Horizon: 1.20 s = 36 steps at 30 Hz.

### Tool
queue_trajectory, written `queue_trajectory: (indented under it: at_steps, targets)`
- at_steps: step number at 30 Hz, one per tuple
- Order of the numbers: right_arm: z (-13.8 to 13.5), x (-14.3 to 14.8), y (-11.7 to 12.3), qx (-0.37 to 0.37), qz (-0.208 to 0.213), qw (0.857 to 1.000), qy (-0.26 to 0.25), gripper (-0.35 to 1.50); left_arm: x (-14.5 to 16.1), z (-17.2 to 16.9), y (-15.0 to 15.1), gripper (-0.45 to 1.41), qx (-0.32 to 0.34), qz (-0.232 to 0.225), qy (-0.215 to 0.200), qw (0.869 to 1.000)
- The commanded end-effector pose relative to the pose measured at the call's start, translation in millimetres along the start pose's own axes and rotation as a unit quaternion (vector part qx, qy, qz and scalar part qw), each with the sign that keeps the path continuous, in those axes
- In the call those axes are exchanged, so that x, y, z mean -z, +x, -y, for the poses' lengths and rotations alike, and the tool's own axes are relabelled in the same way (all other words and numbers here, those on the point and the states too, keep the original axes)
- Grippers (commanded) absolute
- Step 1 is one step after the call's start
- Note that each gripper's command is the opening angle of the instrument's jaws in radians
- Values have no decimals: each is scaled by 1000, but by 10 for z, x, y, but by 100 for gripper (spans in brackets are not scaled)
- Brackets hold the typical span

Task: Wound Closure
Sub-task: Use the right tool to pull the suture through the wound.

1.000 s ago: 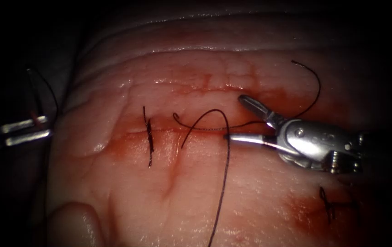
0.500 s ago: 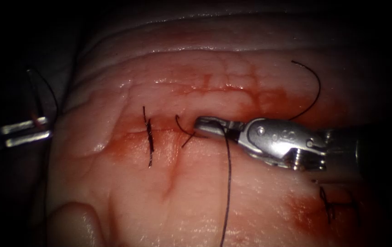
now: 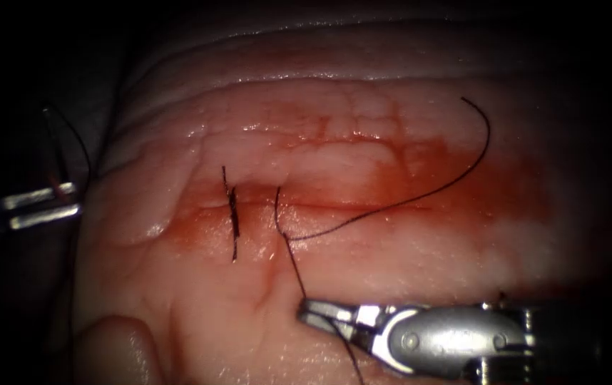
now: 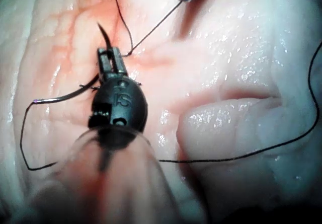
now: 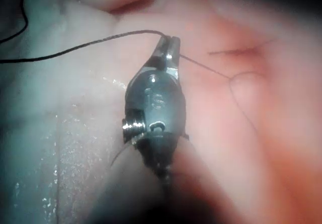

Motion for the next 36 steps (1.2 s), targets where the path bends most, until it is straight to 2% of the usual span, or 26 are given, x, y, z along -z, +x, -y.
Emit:
queue_trajectory:
  at_steps: [1,3,9,14,17,18,19,20,21,22,23,24,26,29,32,36]
  targets:
    - [29,1,0,11,5,1000,13,-35,-7,-3,-4,-45,0,0,0,1000]
    - [52,9,6,23,6,999,28,-35,-7,-3,-4,-45,0,1,-1,1000]
    - [87,30,31,37,2,998,56,-35,-7,-3,-4,-45,0,1,-1,1000]
    - [109,43,49,47,1,995,85,-35,-7,-3,-4,-45,0,2,-2,1000]
    - [115,45,51,57,1,993,103,-35,-8,-3,-4,-45,0,2,-2,1000]
    - [113,44,52,91,-3,990,112,-15,-7,-3,-4,-45,0,2,-2,1000]
    - [107,42,52,119,-4,987,111,22,-7,-3,-4,-45,0,2,-2,1000]
    - [91,36,52,152,-10,982,111,86,-7,-3,-4,-45,0,2,-2,1000]
    - [91,36,52,152,-10,982,111,86,-7,-3,-4,-45,0,2,-2,1000]
    - [70,30,53,186,-20,976,107,121,-7,-4,-4,-45,0,2,-2,1000]
    - [50,26,52,203,-35,974,97,133,-7,-4,-4,-45,0,2,-2,1000]
    - [39,25,51,209,-42,973,91,136,-7,-4,-4,-45,0,2,-2,1000]
    - [-8,17,45,220,-74,971,60,146,-7,-4,-4,-45,0,2,-2,1000]
    - [-24,14,39,224,-77,970,55,146,-7,-4,-4,-45,0,2,-2,1000]
    - [-53,0,16,222,-67,972,45,146,-8,-3,-5,-45,0,1,-2,1000]
    - [-65,-14,-1,225,-61,972,38,143,-8,-3,-5,-45,0,1,-2,1000]
